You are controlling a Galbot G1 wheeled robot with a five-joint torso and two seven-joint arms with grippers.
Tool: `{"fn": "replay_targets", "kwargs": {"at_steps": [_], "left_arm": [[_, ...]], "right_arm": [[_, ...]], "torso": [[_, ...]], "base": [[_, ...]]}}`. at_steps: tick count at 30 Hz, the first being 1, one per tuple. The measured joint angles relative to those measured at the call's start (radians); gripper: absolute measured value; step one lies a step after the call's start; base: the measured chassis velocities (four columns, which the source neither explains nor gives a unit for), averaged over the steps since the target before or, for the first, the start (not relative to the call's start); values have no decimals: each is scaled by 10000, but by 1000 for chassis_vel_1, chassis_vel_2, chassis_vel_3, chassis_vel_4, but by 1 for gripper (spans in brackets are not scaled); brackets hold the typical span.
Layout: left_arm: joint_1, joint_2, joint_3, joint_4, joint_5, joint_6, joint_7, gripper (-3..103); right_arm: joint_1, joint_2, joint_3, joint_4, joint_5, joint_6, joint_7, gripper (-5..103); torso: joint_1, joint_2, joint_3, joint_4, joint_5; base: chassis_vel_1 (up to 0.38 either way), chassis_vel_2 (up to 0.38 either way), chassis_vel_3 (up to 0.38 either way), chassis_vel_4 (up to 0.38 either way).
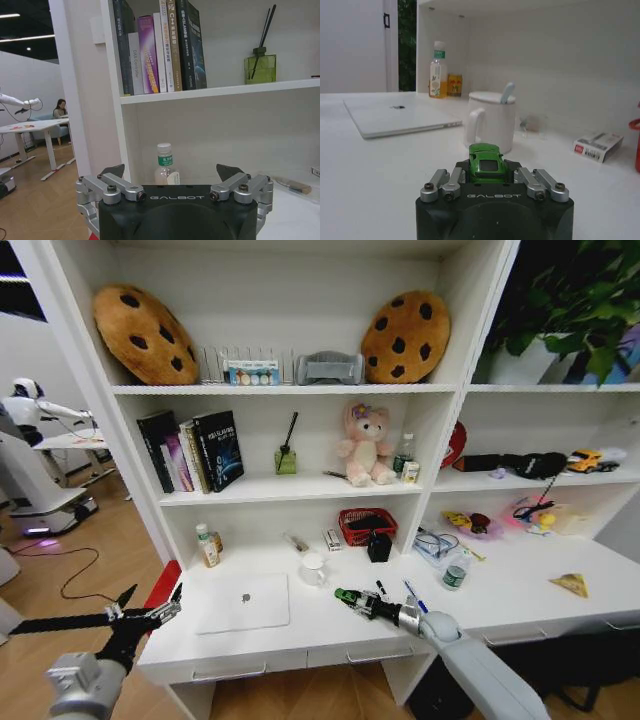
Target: Organize the objects on the table.
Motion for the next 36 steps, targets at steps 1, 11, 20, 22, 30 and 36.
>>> {"fn": "replay_targets", "kwargs": {"at_steps": [1, 11, 20, 22, 30, 36], "left_arm": [[0, 0, 0, 0, 0, 0, 0, 100], [0, 0, 1, 0, -1, 0, 0, 100], [-2, 1, 2, 1, -1, 1, 2, 100], [-1, 1, 1, 1, -2, 1, 0, 100], [-1, 0, 1, 1, -2, 1, 0, 100], [0, 1, 1, 2, -2, 1, 0, 100]], "right_arm": [[0, 0, 0, 0, 0, 0, 0, 37], [1327, -2490, 603, 3073, 2806, -1226, 189, 37], [7862, -1557, -3990, -132, 4301, -1457, 71, 37], [9321, -392, -5068, -2005, 4270, -1328, -70, 37], [11306, 2560, -6353, -5510, 4123, -1480, -397, 37], [11257, 3553, -6513, -5828, 3851, -1529, -303, 37]], "torso": [[0, 0, 0, 0, 0], [-1, 3, -4, -4, -10], [0, 2, -2, 7, -10], [2, 0, 2, 10, 3], [2, 1, -1, 2, -7], [-1, 1, -2, 8, -8]], "base": [[0, 0, 0, 0], [0, 0, 0, 0], [0, 0, 0, 0], [0, 0, 0, 0], [0, 0, 0, 0], [0, 0, 0, 0]]}}
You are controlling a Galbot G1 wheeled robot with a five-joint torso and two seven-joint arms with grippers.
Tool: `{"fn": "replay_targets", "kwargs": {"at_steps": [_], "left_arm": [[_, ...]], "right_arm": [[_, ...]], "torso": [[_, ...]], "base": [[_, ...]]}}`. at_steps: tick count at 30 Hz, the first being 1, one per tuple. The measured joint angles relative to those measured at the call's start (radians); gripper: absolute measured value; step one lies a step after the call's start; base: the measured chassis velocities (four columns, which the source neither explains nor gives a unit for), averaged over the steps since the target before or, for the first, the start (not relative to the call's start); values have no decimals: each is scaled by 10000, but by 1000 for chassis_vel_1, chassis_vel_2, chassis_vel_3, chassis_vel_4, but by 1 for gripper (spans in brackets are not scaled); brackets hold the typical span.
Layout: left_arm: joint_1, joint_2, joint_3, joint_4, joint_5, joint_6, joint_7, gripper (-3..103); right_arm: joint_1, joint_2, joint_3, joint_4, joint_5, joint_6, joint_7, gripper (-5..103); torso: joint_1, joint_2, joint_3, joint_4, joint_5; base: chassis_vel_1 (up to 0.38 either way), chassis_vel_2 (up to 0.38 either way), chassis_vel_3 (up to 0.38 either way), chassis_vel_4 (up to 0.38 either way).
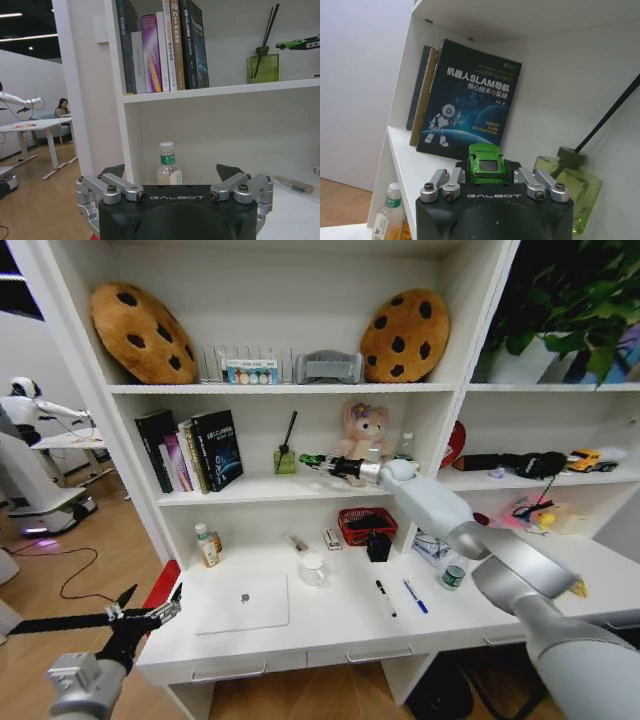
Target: Organize the objects on the table.
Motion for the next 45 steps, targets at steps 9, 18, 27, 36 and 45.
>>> {"fn": "replay_targets", "kwargs": {"at_steps": [9, 18, 27, 36, 45], "left_arm": [[0, 0, 0, -1, 1, 0, 0, 100], [0, 0, 0, -1, 1, 0, 0, 100], [0, 0, 0, -1, 1, 0, 0, 100], [0, 0, 0, -1, 1, -1, 0, 100], [0, 0, 0, -2, 1, -2, 1, 100]], "right_arm": [[-376, 194, 290, -561, -585, 204, 244, 37], [-763, -62, 485, -247, -879, 198, 487, 37], [-799, -115, 560, -93, -1034, 232, 1004, 52], [-1137, -797, 1199, 1324, -1114, 116, 1604, 90], [-3218, -4301, 3084, 7388, -207, -2026, 6185, 100]], "torso": [[0, 1, 0, -9, 4], [-1, 1, -1, -7, 5], [0, 2, -1, -6, 5], [0, 1, -1, -2, 4], [-1, 2, -2, -10, 9]], "base": [[0, 0, 0, 0], [0, 0, 0, 0], [0, 0, 0, 0], [0, 0, 0, 0], [0, 0, 0, 0]]}}
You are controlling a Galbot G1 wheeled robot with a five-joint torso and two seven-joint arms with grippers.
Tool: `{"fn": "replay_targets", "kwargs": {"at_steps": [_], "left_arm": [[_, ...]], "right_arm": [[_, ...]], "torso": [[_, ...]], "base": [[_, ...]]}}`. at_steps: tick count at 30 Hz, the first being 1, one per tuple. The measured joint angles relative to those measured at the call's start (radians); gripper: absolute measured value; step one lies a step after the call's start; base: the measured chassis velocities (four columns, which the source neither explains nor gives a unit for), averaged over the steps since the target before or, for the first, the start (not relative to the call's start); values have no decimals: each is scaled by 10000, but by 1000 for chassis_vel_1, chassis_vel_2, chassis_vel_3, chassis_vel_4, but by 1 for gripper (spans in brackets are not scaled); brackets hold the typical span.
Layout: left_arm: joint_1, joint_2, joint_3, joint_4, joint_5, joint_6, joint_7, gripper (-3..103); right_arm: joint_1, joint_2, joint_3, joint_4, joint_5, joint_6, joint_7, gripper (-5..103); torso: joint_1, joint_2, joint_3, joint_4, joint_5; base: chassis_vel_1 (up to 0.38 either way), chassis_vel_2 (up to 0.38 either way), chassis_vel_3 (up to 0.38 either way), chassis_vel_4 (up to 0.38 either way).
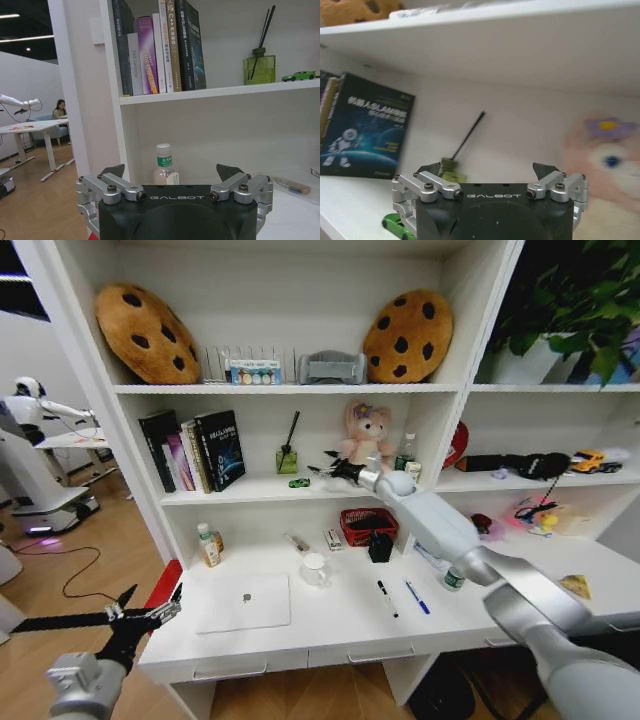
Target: Organize the objects on the table.
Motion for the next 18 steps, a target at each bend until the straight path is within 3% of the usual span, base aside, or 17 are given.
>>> {"fn": "replay_targets", "kwargs": {"at_steps": [1, 4, 5, 7, 8, 9, 11, 15, 17, 18], "left_arm": [[0, 0, 0, 0, 0, 0, 0, 100], [0, 0, 0, -1, 1, -1, 0, 100], [0, 0, 0, -1, 1, -1, 0, 100], [0, -1, 0, 0, 0, 0, 1, 100], [0, -1, 0, 0, 0, 0, 1, 100], [0, 0, -1, -1, 0, -1, 0, 100], [0, -1, -1, 0, 1, -1, -2, 100], [0, 0, 0, 0, 0, -1, -2, 100], [0, -1, -1, 0, 1, 0, -1, 100], [0, 0, -1, 0, 1, -1, -2, 100]], "right_arm": [[0, 0, 0, 0, 0, 0, 0, 100], [-1664, -1431, 1461, 2159, 349, -759, 1874, 100], [-1664, -1431, 1461, 2159, 349, -759, 1874, 100], [-3943, -2399, 3258, 3801, 655, -1203, 3260, 100], [-3943, -2399, 3258, 3801, 655, -1203, 3260, 100], [-5002, -2701, 4072, 4410, 687, -1231, 3971, 100], [-7300, -2641, 5654, 5145, 460, -1217, 5043, 100], [-8594, -2283, 6436, 5385, 166, -1144, 5349, 100], [-10249, -1641, 7452, 5912, -129, -1012, 5648, 100], [-10891, -1381, 7773, 6112, -198, -975, 5694, 100]], "torso": [[0, 0, 0, 0, 0], [0, 0, 0, 4, -4], [0, 0, 0, 4, -4], [-2, 1, -1, -6, 7], [-2, 1, -1, -6, 7], [-1, 2, -2, -4, 0], [-3, 3, -2, 3, -6], [-1, 1, 1, 3, 8], [0, 1, 0, 10, -12], [0, 1, 1, 8, -3]], "base": [[0, 0, 0, 0], [0, 0, 0, 0], [0, 0, 0, 0], [0, 0, 0, 0], [0, 0, 0, 0], [0, 0, 0, 0], [0, 0, 0, 0], [0, 0, 0, 0], [0, 0, 0, 0], [0, 0, 0, 0]]}}
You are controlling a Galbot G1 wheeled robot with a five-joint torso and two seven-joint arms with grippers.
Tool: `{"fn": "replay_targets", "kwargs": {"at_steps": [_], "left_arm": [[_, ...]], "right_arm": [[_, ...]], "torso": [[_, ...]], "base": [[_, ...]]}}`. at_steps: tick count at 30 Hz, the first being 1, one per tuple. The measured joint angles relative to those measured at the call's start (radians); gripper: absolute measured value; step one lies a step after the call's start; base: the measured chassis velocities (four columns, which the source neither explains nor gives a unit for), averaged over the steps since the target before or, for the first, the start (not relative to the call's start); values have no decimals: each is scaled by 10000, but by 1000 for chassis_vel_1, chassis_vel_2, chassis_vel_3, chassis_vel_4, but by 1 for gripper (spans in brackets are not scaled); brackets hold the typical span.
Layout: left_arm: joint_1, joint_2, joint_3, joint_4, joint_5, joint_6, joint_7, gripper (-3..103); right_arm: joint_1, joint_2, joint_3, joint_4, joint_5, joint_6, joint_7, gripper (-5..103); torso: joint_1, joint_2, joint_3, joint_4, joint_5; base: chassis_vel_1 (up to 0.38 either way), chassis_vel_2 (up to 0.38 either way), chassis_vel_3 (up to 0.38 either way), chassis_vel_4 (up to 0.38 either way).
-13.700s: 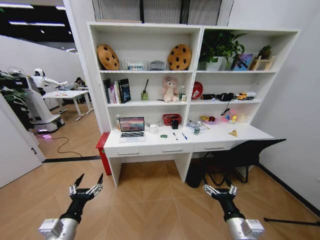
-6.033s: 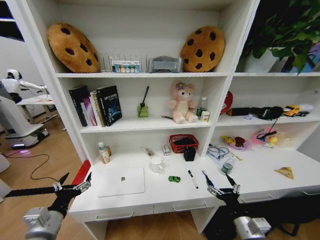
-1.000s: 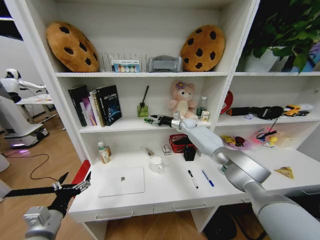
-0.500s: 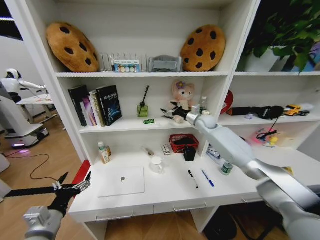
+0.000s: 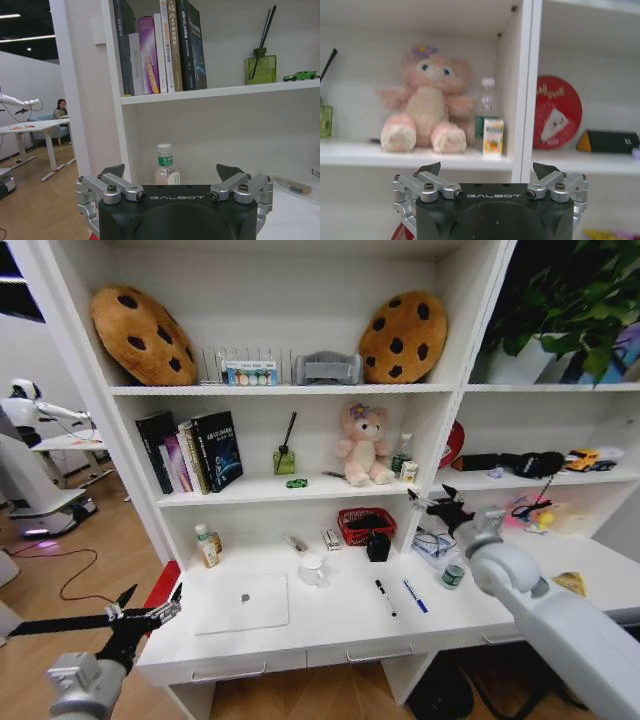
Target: Organize the objects on the table.
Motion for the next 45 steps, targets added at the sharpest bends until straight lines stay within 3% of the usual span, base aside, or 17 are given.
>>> {"fn": "replay_targets", "kwargs": {"at_steps": [3, 6, 10, 15, 17, 21, 35, 40, 41, 42, 43, 45], "left_arm": [[0, -1, 0, -1, 0, 0, 0, 100], [0, 0, 1, 0, 0, 1, 0, 100], [-1, -1, 0, 0, 0, 1, 0, 100], [0, -1, 0, -1, 0, 2, 1, 100], [0, -1, 0, 0, 0, 1, 0, 100], [0, -1, 0, 0, 0, 2, 1, 100], [0, -1, 1, 0, 0, 2, 1, 100], [0, -2, 2, -1, 0, 2, 2, 100], [2, -2, 2, -1, -1, 2, 3, 100], [2, -2, 2, -1, 0, 2, 3, 100], [2, -2, 2, -1, 0, 2, 3, 100], [-2, -1, 1, 0, 0, 2, 3, 100]], "right_arm": [[-813, 333, 347, 220, -217, 76, 3, 100], [-2968, 1475, 1247, 874, -1347, 455, -319, 100], [-4059, 2128, 1506, 1373, -1885, 604, -589, 100], [-4987, 2912, 1455, 1752, -2419, 699, -851, 100], [-5336, 3527, 1275, 1882, -2645, 721, -950, 100], [-5449, 3970, 1075, 1907, -2757, 773, -986, 100], [-4997, 3598, 482, 1646, -2398, 794, -997, 100], [-4034, 3040, -283, 1210, -1007, 589, -1036, 100], [-3596, 2824, -575, 1135, -240, 215, -908, 100], [-3117, 2611, -893, 1054, 464, -197, -717, 100], [-3117, 2611, -893, 1054, 464, -197, -717, 100], [-2181, 2305, -1603, 825, 1283, -922, -396, 100]], "torso": [[1, 0, 0, -1, -1], [-1, 0, -1, -9, -2], [-1, -1, -1, -4, -5], [-1, 0, 0, -5, -6], [0, 0, 0, -5, -4], [0, -1, 0, -5, -3], [1, -1, 1, -6, -7], [2, -3, 2, 0, 9], [-3, 0, 0, 5, 6], [-2, -1, 0, -7, 2], [-2, -1, 0, -7, 2], [4, -4, 2, -12, -7]], "base": [[0, 0, 0, 0], [0, 0, 0, 0], [0, 0, 0, 0], [0, 0, 0, 0], [0, 0, 0, 0], [0, 0, 0, 0], [-157, -158, 166, 154], [-213, -218, 189, 182], [46, -116, 140, 63], [1, -106, 39, 63], [1, -106, 39, 63], [-20, -6, -11, -41]]}}
